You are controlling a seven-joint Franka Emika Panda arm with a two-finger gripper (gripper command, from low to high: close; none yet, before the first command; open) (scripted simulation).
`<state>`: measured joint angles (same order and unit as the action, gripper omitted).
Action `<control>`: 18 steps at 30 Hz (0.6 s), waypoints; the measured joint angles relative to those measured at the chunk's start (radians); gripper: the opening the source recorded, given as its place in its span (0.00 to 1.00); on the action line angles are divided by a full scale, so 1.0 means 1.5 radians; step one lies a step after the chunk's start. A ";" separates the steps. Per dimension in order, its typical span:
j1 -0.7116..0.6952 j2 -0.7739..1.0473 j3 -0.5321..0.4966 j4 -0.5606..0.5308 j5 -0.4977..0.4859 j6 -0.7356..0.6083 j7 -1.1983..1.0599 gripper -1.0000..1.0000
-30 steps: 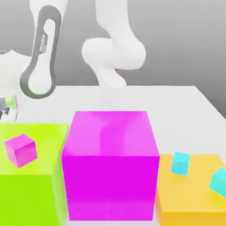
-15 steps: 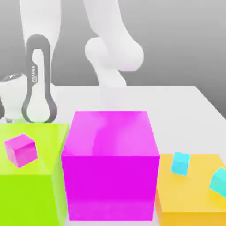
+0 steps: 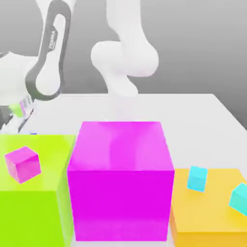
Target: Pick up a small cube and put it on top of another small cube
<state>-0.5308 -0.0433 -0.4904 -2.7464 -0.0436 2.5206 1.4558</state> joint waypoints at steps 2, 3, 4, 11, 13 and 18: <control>-0.004 -0.021 0.007 0.006 -0.029 -0.050 0.061 0.00; -0.009 -0.030 0.014 0.008 -0.043 -0.075 0.091 0.00; -0.014 -0.040 0.020 0.011 -0.056 -0.100 0.121 0.00; -0.038 -0.097 0.063 0.032 -0.144 -0.284 0.332 0.00; -0.038 -0.110 0.081 0.036 -0.168 -0.330 0.384 0.00; -0.015 -0.132 0.143 0.066 -0.246 -0.420 0.455 0.00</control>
<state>-0.5526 -0.2416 -0.2756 -2.6469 -0.4130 1.8905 2.1390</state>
